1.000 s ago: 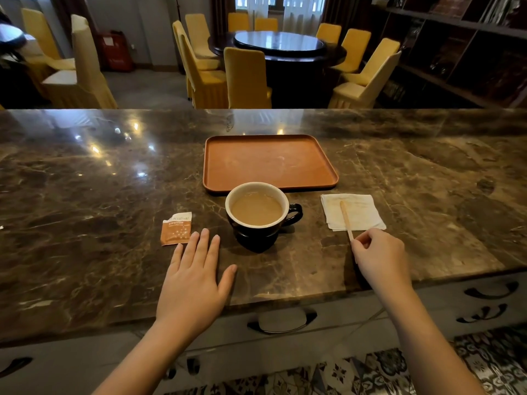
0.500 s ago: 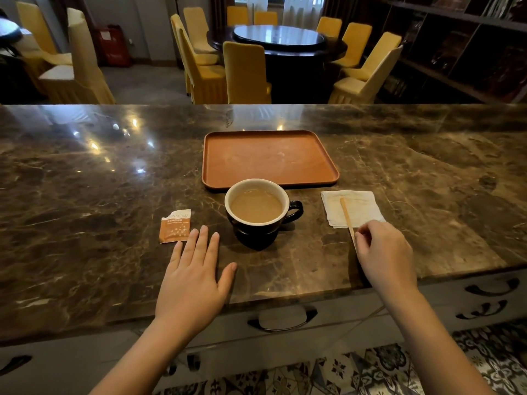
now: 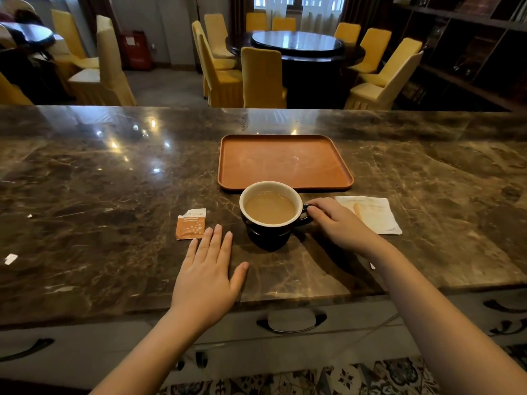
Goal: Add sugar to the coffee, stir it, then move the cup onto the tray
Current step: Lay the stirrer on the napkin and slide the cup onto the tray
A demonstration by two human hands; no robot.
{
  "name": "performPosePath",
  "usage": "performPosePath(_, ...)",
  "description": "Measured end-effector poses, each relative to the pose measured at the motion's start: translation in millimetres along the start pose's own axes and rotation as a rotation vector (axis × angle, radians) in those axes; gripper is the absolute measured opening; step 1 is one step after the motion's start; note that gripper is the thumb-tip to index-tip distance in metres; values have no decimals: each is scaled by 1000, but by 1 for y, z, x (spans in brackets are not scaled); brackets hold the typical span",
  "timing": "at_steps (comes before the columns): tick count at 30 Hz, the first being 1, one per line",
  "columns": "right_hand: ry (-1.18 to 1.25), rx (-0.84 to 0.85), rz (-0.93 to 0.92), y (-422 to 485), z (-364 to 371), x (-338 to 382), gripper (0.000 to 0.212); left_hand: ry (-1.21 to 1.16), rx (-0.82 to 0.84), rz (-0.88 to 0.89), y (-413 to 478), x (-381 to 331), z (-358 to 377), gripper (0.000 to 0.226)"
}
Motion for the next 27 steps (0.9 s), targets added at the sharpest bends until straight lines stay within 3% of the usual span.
performPosePath(6,480,-15,159,1,13,-18,24,22,78,2,3,-2,0,96)
performPosePath(13,475,44,139,6,15,-13,32,-71,76,-66,9,-4,-7,58)
performPosePath(21,427,123,124,9,17,-13,30,-45,53,-108,34,-3,-2,56)
performPosePath(27,487,64,87,5,20,-12,32,-19,30,-107,36,0,3,58)
Point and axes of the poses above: each hand's wrist, its own y-axis towards the middle knuckle, its own z-axis out of the palm, x = y × z, the point moved 8 cm from there along y, towards the middle knuckle, and after that the axes turned 13 degrees about -z, right-handed, at the moved point
